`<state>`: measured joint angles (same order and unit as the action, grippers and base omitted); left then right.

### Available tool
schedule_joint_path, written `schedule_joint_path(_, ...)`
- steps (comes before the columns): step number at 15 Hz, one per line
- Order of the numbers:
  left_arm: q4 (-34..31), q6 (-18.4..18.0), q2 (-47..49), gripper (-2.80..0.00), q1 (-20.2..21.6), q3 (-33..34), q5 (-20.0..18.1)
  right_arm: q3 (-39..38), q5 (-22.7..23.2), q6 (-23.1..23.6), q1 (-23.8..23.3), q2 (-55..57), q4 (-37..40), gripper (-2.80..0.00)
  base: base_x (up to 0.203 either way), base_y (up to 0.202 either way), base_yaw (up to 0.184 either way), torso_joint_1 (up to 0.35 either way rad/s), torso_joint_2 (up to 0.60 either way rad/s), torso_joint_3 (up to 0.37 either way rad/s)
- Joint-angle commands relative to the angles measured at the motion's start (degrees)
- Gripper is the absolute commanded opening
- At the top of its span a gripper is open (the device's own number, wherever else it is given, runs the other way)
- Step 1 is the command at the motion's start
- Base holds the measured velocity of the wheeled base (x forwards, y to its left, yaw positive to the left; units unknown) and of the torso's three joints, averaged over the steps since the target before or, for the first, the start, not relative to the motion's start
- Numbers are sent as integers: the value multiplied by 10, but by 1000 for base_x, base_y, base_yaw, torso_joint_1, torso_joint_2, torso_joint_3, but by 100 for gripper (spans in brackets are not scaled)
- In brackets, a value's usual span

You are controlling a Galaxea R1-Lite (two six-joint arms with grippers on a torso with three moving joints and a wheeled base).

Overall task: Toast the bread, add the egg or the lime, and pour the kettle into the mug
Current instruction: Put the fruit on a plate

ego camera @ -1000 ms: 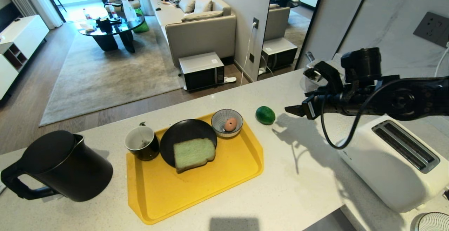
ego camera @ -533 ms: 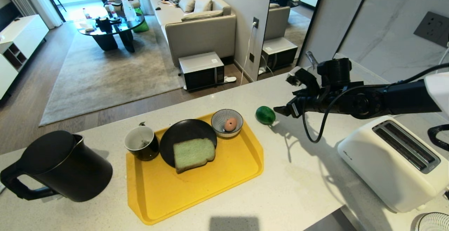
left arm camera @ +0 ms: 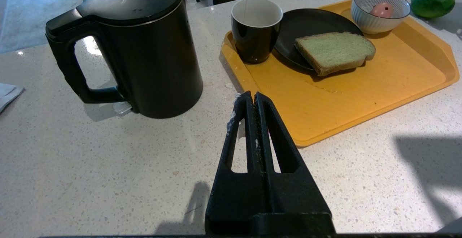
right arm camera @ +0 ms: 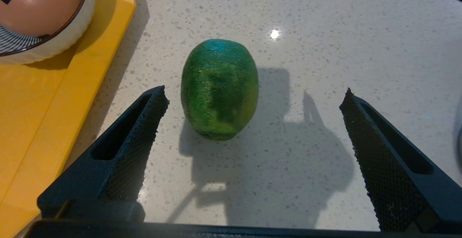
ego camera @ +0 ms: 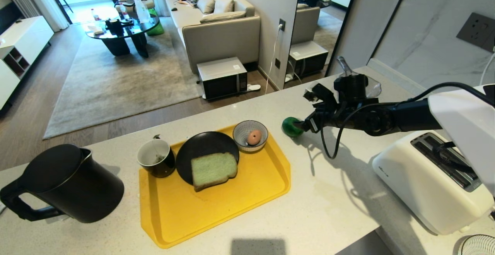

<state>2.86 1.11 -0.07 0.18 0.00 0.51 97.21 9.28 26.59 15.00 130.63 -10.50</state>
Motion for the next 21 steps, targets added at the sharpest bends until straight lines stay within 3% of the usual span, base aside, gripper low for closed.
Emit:
schedule_joint_path(1,0,0,-1,-280,1,9,0,12,1,1,6,25,0,0,0,0,0,0,0,0)
schedule_joint_path(8,0,1,-1,-280,0,9,0,71,3,-17,14,67,10,0,0,0,0,0,0,0)
schedule_joint_path(21,0,0,-1,-280,0,9,0,101,4,-17,28,111,10,0,0,0,0,0,0,0)
